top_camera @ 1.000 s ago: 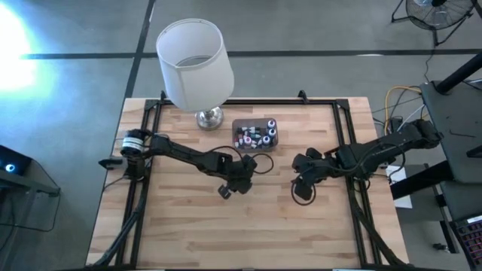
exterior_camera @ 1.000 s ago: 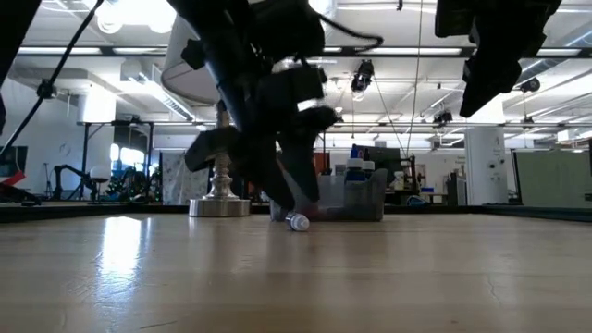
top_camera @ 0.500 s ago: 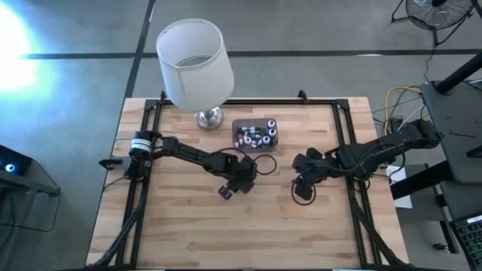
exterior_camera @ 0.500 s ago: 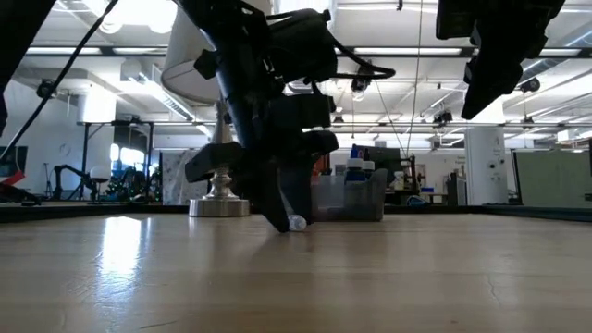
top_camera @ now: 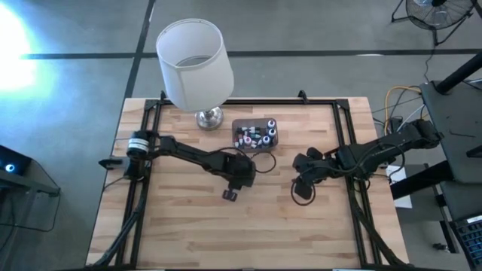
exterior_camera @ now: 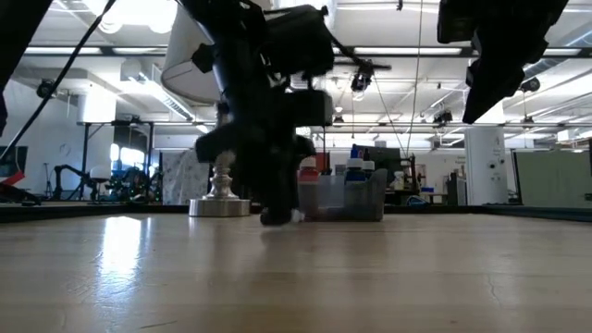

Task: Pick & Place food coloring
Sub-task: Put the small black food coloring bottle into the bin, then return to Home Position

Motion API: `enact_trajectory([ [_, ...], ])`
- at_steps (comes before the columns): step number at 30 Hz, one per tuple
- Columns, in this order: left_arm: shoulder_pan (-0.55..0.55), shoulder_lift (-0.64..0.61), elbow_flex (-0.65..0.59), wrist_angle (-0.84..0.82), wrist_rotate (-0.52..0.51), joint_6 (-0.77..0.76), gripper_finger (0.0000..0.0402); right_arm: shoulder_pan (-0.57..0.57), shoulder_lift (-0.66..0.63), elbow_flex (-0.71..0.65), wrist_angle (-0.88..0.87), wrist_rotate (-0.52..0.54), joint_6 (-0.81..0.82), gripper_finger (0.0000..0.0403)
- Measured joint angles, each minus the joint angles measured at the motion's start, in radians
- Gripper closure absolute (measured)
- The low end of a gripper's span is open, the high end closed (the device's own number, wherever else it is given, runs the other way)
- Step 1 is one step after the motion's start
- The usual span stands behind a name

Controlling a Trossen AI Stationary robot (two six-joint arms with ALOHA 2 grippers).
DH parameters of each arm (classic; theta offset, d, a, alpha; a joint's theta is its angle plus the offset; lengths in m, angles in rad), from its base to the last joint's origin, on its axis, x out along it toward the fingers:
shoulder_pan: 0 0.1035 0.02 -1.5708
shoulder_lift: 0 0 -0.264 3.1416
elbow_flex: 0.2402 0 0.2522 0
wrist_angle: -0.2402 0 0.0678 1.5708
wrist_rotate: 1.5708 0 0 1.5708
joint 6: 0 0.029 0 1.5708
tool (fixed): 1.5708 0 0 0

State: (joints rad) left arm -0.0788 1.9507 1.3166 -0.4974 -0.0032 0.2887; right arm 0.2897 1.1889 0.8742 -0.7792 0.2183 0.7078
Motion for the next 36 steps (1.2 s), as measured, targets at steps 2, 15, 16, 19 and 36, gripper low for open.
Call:
enact_trajectory([
  [2,0.001,-0.042,0.000,0.012,-0.016,-0.137,0.0363,0.000,-0.001,0.001,0.001,0.040,0.020,0.0202],
  [15,0.083,-0.305,-0.151,0.997,-0.687,-0.432,0.0364,0.027,-0.099,0.082,0.009,0.648,0.180,0.0202],
  [16,0.109,-0.289,-0.165,1.027,-0.686,-0.424,0.0364,0.023,-0.104,0.082,0.008,0.648,0.179,0.0202],
  [19,0.195,-0.222,-0.175,1.011,-0.684,-0.493,0.0364,0.021,-0.114,0.074,0.006,0.647,0.180,0.0202],
  [36,0.223,-0.153,-0.001,0.690,-0.714,-0.597,0.0270,0.022,-0.111,0.070,-0.018,0.585,0.153,0.0202],
])
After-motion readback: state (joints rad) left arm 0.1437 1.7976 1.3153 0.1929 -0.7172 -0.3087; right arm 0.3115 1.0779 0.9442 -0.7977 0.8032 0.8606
